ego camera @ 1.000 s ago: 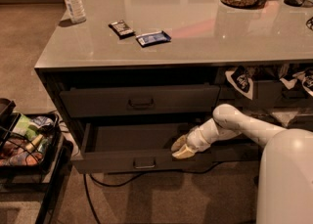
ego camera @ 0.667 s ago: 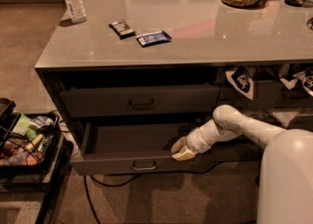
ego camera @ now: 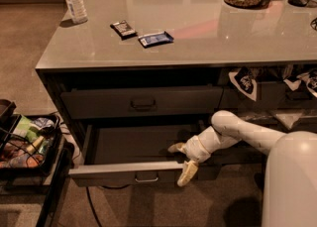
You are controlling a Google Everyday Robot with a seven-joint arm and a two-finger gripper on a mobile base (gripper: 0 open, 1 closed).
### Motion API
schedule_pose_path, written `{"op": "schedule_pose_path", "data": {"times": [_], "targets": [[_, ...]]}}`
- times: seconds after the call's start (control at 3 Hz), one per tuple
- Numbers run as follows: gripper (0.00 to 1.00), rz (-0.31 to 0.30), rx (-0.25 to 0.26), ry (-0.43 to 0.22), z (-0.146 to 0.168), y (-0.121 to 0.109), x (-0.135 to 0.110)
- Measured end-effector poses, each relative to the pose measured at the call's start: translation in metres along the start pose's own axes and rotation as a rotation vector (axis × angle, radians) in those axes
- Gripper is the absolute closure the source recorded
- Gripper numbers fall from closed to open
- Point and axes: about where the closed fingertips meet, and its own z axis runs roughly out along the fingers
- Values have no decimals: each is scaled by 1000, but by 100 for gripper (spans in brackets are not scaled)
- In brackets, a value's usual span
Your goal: Open middle drawer
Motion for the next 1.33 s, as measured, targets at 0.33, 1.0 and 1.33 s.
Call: {"op": "schedule_pose_path", "data": {"times": [0.33,1.0,1.33], "targets": [[0,-17,9,4,2,-1,-3],[0,7,317,-47,-21,-44,1],[0,-37,507,-81,-43,-56,-6]]}}
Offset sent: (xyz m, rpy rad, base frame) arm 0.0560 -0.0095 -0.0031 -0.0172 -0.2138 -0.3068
